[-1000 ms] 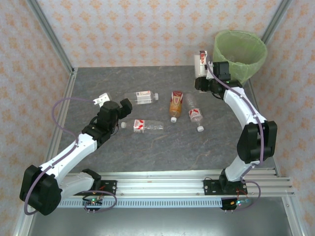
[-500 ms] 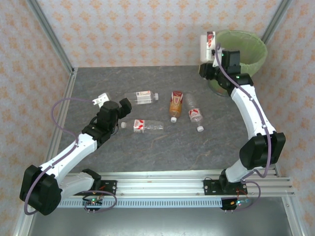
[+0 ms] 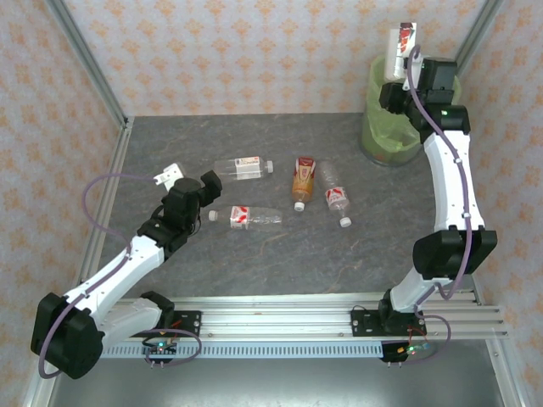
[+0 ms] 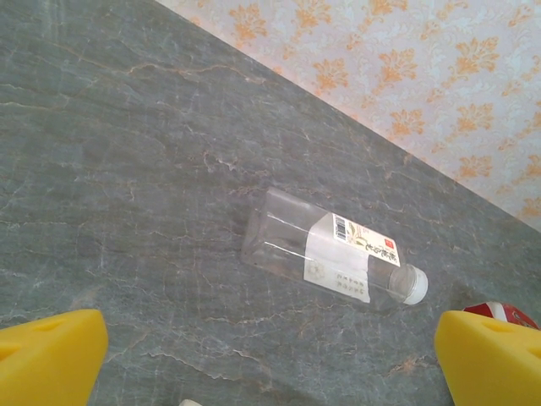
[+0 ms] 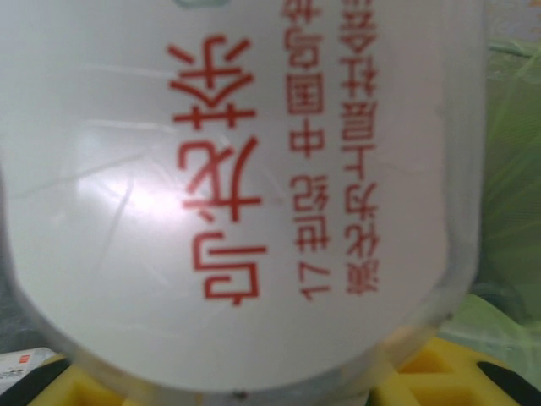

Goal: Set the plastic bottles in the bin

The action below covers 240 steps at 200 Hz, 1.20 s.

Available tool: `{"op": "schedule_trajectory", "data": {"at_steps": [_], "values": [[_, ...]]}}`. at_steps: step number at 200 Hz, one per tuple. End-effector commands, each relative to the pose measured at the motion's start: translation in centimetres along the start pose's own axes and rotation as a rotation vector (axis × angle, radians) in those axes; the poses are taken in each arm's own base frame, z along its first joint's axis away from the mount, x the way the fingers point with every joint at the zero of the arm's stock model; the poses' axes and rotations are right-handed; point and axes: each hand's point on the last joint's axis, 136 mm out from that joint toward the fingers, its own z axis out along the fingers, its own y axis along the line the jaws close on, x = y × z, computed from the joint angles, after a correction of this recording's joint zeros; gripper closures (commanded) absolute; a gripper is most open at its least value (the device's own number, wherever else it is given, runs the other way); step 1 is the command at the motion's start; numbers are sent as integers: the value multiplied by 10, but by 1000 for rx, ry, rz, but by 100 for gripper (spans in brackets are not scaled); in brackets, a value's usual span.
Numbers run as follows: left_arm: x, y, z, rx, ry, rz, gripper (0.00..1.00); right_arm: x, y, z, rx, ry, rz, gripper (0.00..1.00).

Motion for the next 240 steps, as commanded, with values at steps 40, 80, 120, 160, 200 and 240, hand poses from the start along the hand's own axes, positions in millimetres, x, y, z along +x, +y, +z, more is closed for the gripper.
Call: {"op": "schedule_trajectory", "data": {"at_steps": [40, 80, 120, 160, 200, 240], "values": [[-1, 13, -1, -47, -16, -19, 0, -10, -59, -6, 233, 41, -85, 100], [-2, 7, -2, -38, 2, -23, 0, -17, -76, 5, 320, 46, -118, 100], [2, -17, -3, 52, 80, -7, 0, -20, -93, 28, 393, 92, -149, 100], [4, -16, -3, 52, 86, 4, 0, -19, -113, 46, 488, 116, -205, 97], [5, -13, -2, 38, 89, 9, 0, -20, -123, 55, 542, 106, -207, 88], [7, -13, 0, 29, 98, 15, 0, -20, -134, 64, 596, 106, -188, 71]]}}
